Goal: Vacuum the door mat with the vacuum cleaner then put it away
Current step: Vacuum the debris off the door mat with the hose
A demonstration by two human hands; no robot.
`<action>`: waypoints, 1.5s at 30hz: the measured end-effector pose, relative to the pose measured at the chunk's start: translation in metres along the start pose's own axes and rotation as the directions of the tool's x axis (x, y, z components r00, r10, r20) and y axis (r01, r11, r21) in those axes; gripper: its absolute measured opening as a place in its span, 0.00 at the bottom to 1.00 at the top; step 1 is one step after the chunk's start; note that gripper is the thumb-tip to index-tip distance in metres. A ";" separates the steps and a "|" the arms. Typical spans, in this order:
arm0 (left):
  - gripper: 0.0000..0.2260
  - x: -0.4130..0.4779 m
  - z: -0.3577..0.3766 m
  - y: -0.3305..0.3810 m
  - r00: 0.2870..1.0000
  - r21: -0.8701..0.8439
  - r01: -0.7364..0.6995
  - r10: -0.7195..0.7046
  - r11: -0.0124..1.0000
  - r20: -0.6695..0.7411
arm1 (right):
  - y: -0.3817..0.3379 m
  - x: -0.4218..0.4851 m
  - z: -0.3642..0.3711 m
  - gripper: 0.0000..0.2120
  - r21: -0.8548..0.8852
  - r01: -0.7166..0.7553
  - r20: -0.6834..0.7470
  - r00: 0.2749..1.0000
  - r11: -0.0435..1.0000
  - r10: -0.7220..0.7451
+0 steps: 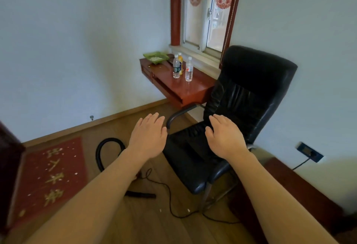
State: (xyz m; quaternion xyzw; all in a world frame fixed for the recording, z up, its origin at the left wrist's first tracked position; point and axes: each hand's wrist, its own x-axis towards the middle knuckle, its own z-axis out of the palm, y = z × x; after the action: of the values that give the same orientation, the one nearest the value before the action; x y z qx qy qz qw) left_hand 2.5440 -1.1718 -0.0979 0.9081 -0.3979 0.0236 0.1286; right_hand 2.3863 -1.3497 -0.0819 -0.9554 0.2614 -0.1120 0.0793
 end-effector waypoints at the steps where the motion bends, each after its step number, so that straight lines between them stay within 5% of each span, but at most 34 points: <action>1: 0.23 -0.005 -0.004 -0.012 1.000 0.005 0.013 -0.013 1.000 0.005 | -0.012 0.003 0.003 0.25 0.006 0.011 0.002 1.000 1.000 -0.011; 25: 0.25 -0.117 -0.057 -0.283 0.891 0.046 0.453 -0.450 0.890 -0.065 | -0.298 0.064 0.092 0.23 0.108 0.389 0.099 0.911 0.915 -0.399; 45: 0.25 0.015 -0.040 -0.378 0.776 0.044 0.628 -0.621 0.777 -0.111 | -0.352 0.263 0.158 0.26 0.148 0.569 0.188 0.787 0.809 -0.588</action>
State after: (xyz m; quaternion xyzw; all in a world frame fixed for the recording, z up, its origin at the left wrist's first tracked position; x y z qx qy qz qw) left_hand 2.8321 -0.9264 -0.1379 0.9909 -0.0667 0.0360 0.1113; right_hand 2.8165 -1.1714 -0.1145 -0.9916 -0.0594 -0.0328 0.1102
